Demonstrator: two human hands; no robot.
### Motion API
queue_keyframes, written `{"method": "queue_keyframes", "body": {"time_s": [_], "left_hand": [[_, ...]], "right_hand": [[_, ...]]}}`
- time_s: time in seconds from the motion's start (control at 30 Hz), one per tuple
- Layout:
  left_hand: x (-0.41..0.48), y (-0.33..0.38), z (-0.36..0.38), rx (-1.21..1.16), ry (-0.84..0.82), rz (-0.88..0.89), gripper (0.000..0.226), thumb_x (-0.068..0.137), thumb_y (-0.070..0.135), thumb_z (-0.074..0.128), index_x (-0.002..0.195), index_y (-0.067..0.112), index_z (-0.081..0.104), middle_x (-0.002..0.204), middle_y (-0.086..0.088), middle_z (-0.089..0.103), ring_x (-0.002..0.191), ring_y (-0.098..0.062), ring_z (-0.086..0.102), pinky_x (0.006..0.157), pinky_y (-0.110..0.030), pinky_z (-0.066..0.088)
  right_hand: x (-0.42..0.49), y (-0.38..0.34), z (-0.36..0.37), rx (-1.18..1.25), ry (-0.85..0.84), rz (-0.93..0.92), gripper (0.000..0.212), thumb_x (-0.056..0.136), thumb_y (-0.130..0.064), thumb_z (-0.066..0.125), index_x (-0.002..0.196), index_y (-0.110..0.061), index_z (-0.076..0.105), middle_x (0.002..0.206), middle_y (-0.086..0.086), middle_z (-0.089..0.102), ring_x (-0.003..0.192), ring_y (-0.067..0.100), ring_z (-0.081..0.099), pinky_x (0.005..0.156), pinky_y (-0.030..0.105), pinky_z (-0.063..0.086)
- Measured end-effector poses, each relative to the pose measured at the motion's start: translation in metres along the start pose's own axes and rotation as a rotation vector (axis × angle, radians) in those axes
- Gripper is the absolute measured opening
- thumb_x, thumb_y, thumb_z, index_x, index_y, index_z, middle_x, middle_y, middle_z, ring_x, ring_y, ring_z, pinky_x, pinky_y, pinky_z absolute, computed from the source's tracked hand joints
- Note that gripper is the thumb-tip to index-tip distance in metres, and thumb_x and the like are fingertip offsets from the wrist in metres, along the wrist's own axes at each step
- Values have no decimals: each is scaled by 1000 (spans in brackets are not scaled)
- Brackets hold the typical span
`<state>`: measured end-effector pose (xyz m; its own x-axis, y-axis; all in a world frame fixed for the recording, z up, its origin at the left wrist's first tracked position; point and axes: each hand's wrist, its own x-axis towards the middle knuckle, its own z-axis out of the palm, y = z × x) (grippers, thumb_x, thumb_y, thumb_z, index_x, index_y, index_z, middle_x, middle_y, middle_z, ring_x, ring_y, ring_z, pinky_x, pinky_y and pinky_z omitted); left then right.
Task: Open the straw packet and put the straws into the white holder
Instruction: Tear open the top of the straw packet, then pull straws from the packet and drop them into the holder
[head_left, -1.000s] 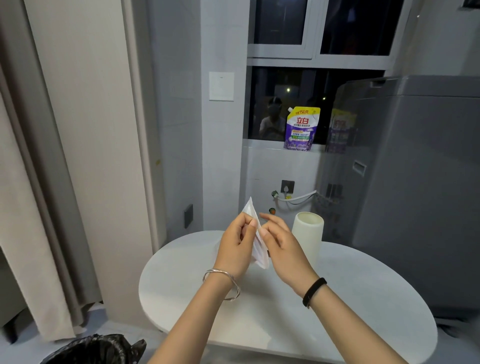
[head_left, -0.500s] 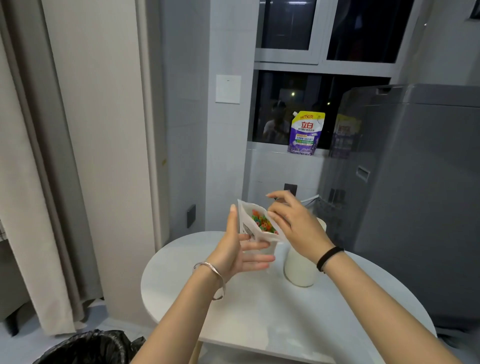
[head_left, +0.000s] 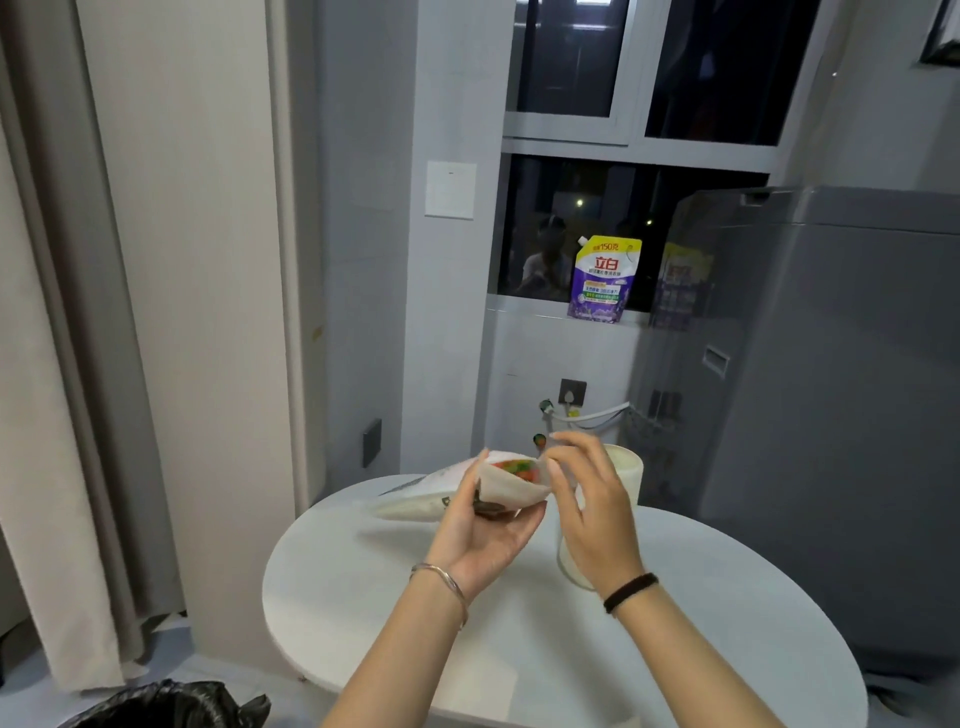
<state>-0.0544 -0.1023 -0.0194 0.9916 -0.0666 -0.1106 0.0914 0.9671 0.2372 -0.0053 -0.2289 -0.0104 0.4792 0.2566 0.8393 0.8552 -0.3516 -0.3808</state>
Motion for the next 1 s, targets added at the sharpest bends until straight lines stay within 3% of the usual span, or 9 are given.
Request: {"method": "queue_keyframes", "body": {"time_s": [0.07,0.17,0.23,0.3,0.43,0.63,0.8,0.9,1.0], "left_hand": [[12,-9,-12,151,92,173,55,77,22,73,125,2,56,119,-16,66,111,-29,63,97,-39,49],[23,-24,-34,536,266,431,60,83,18,72,137,11,48,127,-9,66,116,-22,63,95,-34,51],[25,-35,-50,724,379,547,62,75,13,79,130,16,50,122,-5,68,106,-13,67,91,-27,53],[27,-45,-65,827,401,607,54,68,8,84,114,19,57,111,0,70,85,4,70,73,-11,53],[30,-53,-73,911,336,604,59,65,2,85,119,7,61,106,-3,74,83,4,71,67,-8,54],[27,-51,-64,888,174,601,51,62,13,88,109,10,69,103,-6,77,94,-16,74,73,-21,57],[27,-55,-64,785,219,549,51,64,20,82,112,12,68,109,-5,76,103,-18,71,93,-33,54],[26,-58,-69,838,251,542,43,74,2,77,114,10,67,110,-4,75,100,-12,71,83,-20,56],[23,-56,-70,832,281,572,37,71,5,81,105,15,70,102,1,77,92,-6,73,73,-13,56]], "right_hand": [[-15,1,12,358,167,435,17,96,-14,47,104,-19,62,114,-6,60,111,2,53,102,30,41],[-35,5,28,928,290,1071,30,98,-28,40,124,-18,53,133,-1,53,127,14,45,112,35,31],[-50,16,36,1199,298,1277,43,98,-33,38,132,-9,47,139,8,49,131,23,43,110,37,31],[-61,25,40,1371,268,1386,51,99,-38,34,135,-4,45,137,17,51,129,32,45,110,40,33],[-67,41,38,1460,244,1398,50,98,-38,37,130,-3,50,129,23,57,121,37,52,106,46,38],[-71,36,43,1309,280,1313,29,91,-25,52,106,-5,66,95,11,75,81,20,73,59,27,57],[-73,34,49,1226,345,1245,25,93,-22,52,112,-14,65,109,8,70,85,15,70,64,26,55],[-72,33,50,1172,306,1175,29,97,-23,43,118,-17,62,113,5,66,98,18,66,73,30,56],[-71,28,51,1035,258,1107,29,99,-24,39,116,-20,62,110,-1,67,102,14,64,85,31,52]]}}
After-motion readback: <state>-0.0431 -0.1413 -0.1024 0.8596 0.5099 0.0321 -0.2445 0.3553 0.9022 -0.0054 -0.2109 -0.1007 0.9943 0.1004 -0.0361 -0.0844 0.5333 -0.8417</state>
